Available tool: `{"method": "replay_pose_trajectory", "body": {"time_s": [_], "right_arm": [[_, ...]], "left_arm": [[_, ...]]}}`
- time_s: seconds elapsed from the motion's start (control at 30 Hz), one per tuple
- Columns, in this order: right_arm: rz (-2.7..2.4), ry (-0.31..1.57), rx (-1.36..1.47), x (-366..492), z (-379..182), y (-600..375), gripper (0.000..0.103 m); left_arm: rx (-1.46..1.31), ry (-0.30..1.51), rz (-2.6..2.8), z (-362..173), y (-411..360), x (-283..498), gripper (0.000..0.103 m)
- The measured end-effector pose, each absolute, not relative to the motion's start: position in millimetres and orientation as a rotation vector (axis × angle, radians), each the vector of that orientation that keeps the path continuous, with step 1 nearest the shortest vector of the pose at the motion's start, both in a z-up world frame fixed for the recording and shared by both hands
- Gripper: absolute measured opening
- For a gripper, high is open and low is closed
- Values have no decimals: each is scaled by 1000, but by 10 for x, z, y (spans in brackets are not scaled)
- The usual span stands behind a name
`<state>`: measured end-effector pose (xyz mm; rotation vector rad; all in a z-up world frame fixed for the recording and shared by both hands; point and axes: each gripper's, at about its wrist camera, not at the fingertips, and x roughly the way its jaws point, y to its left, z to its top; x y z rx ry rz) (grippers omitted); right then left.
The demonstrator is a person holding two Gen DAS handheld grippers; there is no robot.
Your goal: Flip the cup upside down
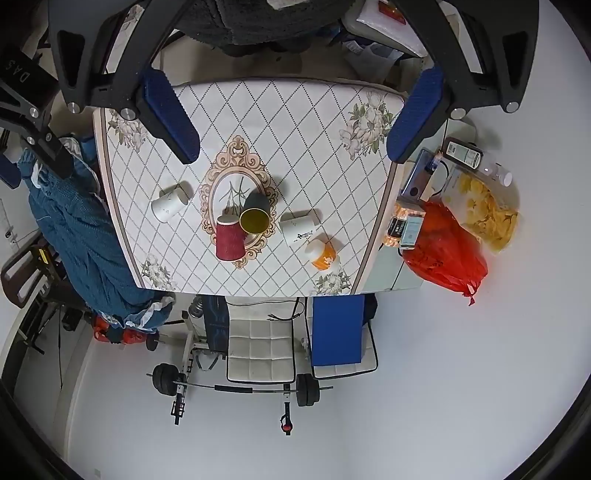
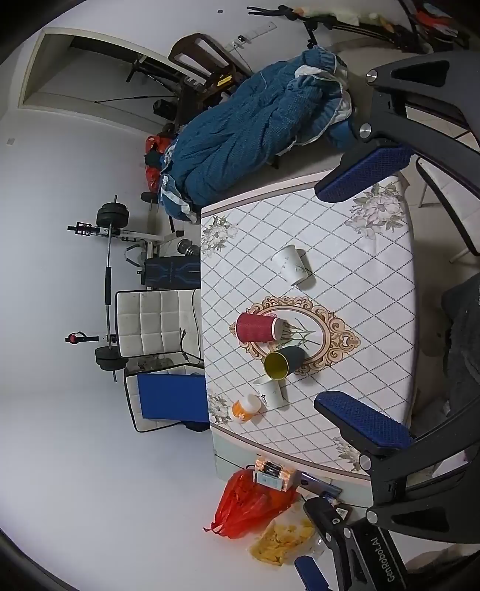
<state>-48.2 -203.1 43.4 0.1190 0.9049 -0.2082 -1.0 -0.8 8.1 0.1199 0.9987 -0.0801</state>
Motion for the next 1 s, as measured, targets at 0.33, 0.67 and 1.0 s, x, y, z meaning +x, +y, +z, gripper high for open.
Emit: {"method": "replay_pose_trajectory", "body": {"time_s": [0.33,0.67,1.0], "right_arm": [[-197,923,108,-357,405,-2011,103],[-195,922,108,-334,424,-2005,103],[-193,922,109,-336,434,-2008,103]], "left_arm": [[108,988,-83,106,-23,-55,103],[107,984,-83,101,2,-58,103],[103,985,-85,119,18,-42,103]]}}
